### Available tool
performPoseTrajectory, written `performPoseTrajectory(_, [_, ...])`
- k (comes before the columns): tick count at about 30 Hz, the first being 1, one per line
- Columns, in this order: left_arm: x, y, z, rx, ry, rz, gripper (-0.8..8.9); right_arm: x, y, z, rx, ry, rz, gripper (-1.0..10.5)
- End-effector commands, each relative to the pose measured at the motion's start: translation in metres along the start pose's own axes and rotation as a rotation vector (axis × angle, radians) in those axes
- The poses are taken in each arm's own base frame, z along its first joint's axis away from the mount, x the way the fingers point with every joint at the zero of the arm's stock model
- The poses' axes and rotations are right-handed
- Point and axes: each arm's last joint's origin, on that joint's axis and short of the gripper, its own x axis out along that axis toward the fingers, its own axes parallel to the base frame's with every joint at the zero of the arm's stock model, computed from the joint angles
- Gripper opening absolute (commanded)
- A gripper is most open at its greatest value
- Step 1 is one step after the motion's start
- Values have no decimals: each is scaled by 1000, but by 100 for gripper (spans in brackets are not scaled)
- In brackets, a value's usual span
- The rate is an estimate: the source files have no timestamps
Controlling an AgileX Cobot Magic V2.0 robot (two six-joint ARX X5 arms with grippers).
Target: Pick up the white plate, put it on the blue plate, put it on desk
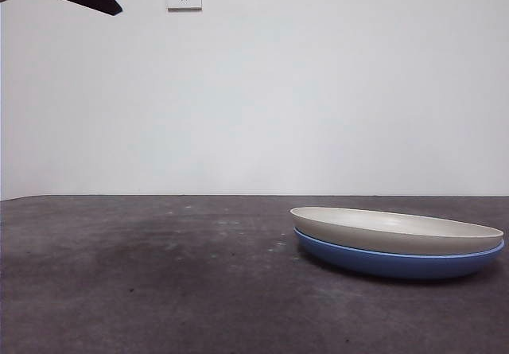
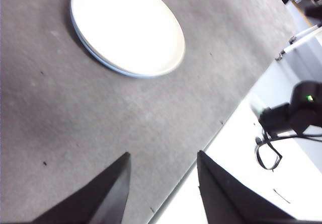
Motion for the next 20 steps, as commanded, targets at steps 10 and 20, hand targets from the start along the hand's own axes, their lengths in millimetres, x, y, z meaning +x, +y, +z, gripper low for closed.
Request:
performPoseTrajectory(10, [-5,-5,1,66,-29,-11,217,1,0,4,56,3,-6,392])
performPoseTrajectory(20, [-5,-5,1,68,-28,-11,217,47,-26,25,138,46,-149,392])
